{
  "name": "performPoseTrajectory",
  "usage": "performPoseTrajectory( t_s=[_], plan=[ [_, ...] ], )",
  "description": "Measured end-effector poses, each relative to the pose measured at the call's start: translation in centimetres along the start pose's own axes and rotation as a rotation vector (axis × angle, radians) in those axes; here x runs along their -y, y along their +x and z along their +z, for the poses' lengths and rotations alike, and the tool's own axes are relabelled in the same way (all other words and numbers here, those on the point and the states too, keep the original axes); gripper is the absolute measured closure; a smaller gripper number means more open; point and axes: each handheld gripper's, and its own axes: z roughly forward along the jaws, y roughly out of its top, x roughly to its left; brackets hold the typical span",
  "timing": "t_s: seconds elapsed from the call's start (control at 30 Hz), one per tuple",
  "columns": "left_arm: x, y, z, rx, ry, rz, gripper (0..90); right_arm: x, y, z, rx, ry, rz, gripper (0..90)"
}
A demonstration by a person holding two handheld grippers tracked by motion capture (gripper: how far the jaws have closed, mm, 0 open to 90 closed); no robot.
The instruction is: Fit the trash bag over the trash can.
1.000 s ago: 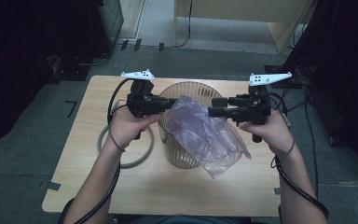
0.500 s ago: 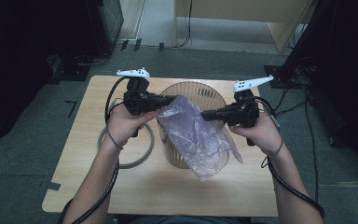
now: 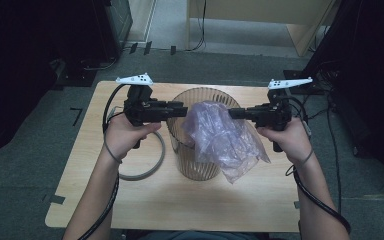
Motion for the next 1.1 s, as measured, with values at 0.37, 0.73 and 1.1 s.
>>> performPoseTrajectory(
  t_s=[0.37, 0.73, 1.1],
  plan=[
    [0.8, -2.0, 1.9, 0.101, 0.082, 0.023, 52.7, 0.0, -0.5, -0.3, 0.019, -0.02, 0.039, 90.0],
    [0.8, -3.9, 3.8, 0.108, 0.126, 0.059, 48.0, -0.2, 0.9, 0.9, 0.0, -0.017, 0.019, 90.0],
    [0.8, -4.0, 3.4, 0.085, 0.146, 0.088, 90.0, -0.3, 1.6, 1.2, -0.017, -0.002, 0.003, 90.0]
  ],
)
